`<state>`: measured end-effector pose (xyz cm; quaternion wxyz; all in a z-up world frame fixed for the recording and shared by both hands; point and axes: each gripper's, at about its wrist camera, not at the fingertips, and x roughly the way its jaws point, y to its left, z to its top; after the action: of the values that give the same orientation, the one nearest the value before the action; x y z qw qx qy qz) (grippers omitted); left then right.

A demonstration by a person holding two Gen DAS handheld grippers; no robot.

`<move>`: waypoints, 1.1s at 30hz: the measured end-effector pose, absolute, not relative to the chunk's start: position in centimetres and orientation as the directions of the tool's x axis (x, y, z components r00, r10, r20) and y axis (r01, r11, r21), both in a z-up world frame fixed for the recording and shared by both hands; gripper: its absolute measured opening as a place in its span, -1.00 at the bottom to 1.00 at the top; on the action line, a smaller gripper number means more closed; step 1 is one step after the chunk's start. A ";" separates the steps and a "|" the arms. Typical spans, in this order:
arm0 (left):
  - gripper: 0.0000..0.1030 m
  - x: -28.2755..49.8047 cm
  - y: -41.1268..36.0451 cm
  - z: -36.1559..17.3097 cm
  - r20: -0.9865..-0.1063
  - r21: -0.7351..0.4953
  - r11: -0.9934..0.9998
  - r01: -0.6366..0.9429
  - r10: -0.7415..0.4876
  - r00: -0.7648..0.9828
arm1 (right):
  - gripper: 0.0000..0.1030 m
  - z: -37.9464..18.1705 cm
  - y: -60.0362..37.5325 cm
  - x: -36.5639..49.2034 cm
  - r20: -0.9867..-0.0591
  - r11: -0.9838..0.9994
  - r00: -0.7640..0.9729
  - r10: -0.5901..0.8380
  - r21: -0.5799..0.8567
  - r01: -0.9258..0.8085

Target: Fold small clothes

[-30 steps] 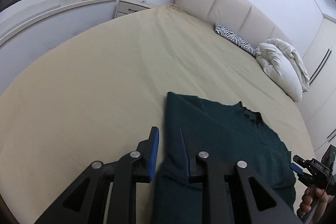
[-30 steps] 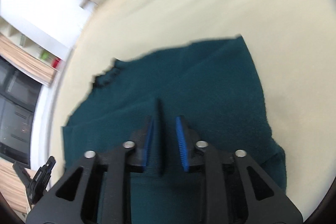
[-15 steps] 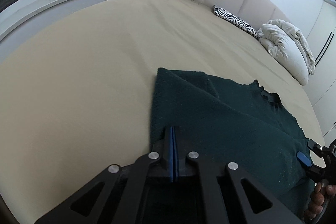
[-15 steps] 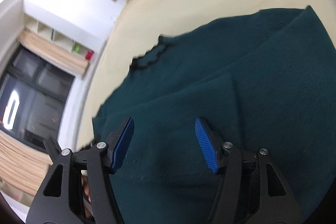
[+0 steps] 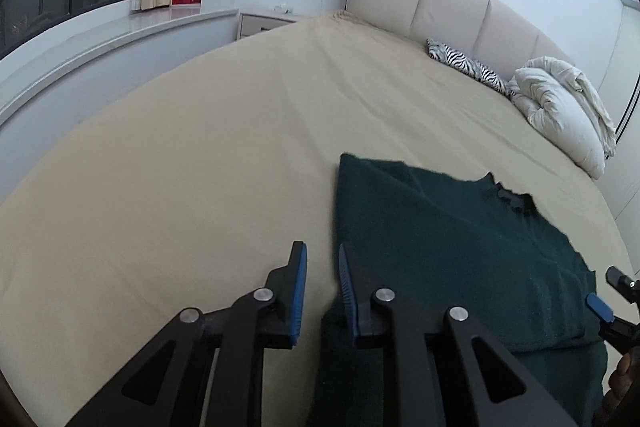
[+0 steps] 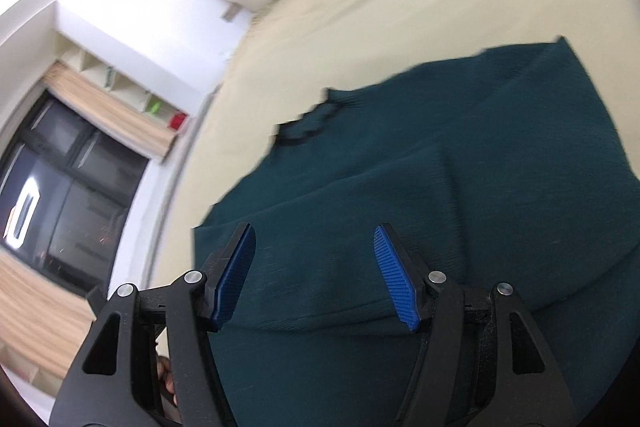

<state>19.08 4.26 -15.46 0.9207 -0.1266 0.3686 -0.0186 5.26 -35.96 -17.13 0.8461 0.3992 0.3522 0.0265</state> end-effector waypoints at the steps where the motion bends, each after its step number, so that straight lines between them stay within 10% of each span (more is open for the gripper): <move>1: -0.59 18.9 4.1 -14.7 -0.652 -0.267 0.963 -0.041 -0.149 0.743 | 0.19 -16.9 -35.7 5.1 -0.567 0.678 0.752 0.337 0.700 0.224; 8: -0.29 20.2 2.5 -13.8 -0.647 -0.315 0.949 0.026 -0.234 0.726 | 0.22 -18.7 -35.0 6.0 -0.580 0.645 0.719 0.383 0.725 0.242; 12: 0.51 16.8 2.5 -14.2 -0.679 -0.161 0.983 0.086 -0.174 0.713 | 0.24 -19.7 -35.2 4.8 -0.571 0.619 0.715 0.404 0.746 0.247; 20: 0.56 14.8 -1.6 -16.8 -0.646 0.310 0.934 0.179 0.068 0.760 | 0.26 -20.3 -35.0 3.2 -0.542 0.591 0.738 0.402 0.769 0.244; 27: 0.61 14.3 -4.2 -20.0 -0.433 0.713 0.683 0.157 0.253 0.865 | 0.26 -20.3 -34.9 3.4 -0.567 0.616 0.723 0.394 0.747 0.251; 33: 0.61 14.5 -5.1 -21.0 -0.251 0.829 0.558 0.041 0.304 0.919 | 0.26 -20.5 -34.8 3.2 -0.570 0.617 0.725 0.386 0.744 0.256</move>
<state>14.51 -5.09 -20.98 0.8627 0.4639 0.1862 0.0763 3.19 -34.80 -20.52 0.8201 0.4360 0.3684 0.0396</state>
